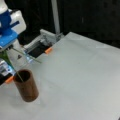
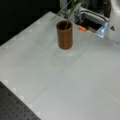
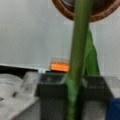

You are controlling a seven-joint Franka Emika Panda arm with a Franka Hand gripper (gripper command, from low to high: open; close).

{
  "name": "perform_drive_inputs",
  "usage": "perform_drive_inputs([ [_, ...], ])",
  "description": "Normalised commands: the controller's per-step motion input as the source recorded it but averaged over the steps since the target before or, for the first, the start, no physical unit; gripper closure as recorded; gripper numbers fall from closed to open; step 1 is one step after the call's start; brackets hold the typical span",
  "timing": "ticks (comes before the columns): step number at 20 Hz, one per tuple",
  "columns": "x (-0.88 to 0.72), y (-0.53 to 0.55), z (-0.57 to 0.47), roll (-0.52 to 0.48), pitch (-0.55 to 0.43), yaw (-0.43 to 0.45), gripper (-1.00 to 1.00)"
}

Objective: Flower insertion into a vase

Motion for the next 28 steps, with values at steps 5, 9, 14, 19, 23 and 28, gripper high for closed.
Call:
perform_drive_inputs([
  [5,-0.10,-0.21,-0.11,-0.141,-0.097,0.205,1.00],
  [9,-0.10,-0.18,-0.13,-0.140,-0.076,0.179,1.00],
  [14,-0.12,-0.08,-0.12,-0.215,0.197,0.093,1.00],
  [19,0.05,-0.01,0.00,-0.126,0.496,-0.079,1.00],
  [23,0.24,-0.02,0.11,0.051,0.389,-0.250,1.00],
  [28,0.26,-0.04,0.18,0.145,0.305,-0.308,1.00],
])
